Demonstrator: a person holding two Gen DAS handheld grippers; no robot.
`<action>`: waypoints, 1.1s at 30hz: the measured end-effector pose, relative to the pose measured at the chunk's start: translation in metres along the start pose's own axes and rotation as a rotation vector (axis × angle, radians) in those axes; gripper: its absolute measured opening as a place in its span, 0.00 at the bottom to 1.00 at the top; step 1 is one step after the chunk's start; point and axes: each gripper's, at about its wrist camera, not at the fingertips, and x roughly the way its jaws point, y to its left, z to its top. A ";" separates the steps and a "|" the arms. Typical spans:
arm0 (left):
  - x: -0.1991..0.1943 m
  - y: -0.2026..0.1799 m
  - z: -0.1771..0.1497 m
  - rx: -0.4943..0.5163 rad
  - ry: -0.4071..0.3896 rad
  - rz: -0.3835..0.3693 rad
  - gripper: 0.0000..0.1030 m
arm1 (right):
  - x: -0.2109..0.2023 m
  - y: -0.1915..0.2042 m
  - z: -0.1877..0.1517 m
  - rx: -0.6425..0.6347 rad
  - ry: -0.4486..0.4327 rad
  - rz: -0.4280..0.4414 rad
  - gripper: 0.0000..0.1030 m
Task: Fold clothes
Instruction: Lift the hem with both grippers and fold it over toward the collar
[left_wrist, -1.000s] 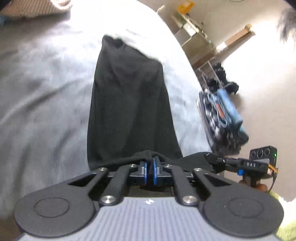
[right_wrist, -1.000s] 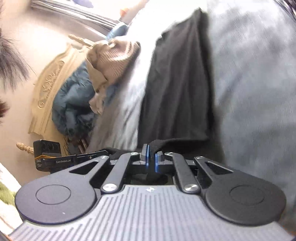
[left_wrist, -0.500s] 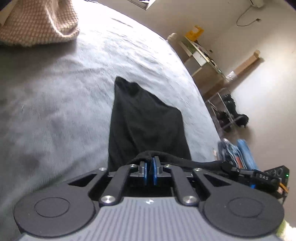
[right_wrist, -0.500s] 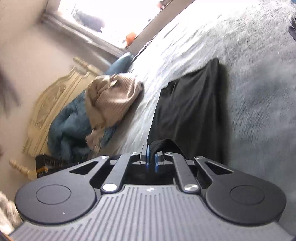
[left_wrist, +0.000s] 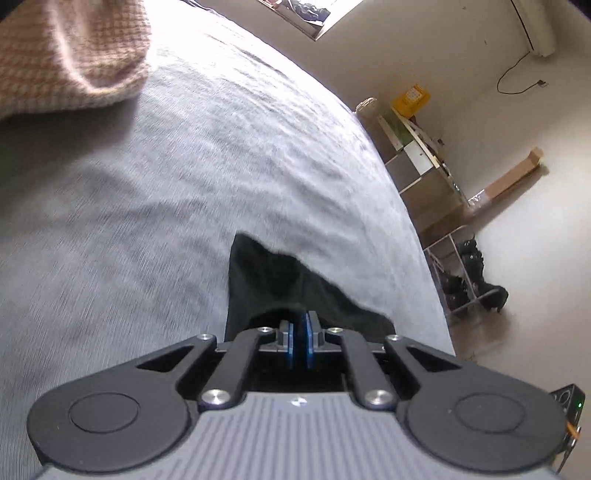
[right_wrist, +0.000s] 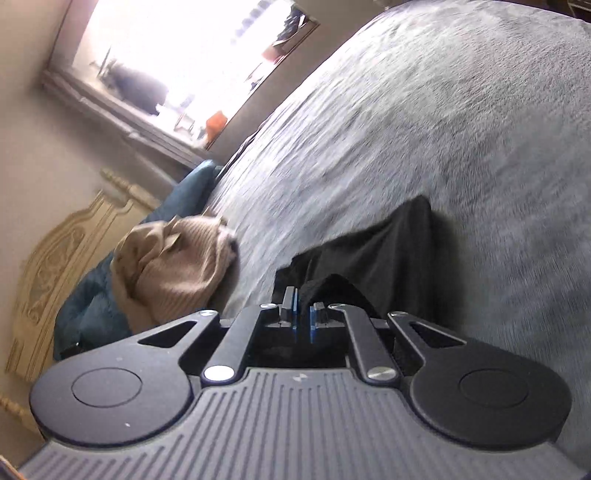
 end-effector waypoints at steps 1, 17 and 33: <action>0.006 0.001 0.006 0.003 0.000 -0.003 0.07 | 0.005 -0.002 0.004 0.006 -0.008 -0.006 0.04; 0.085 0.039 0.036 0.047 0.069 -0.021 0.07 | 0.075 -0.066 0.024 0.243 -0.037 -0.026 0.07; 0.026 0.012 0.034 0.218 -0.062 0.010 0.36 | 0.042 -0.083 0.022 0.445 -0.179 0.088 0.47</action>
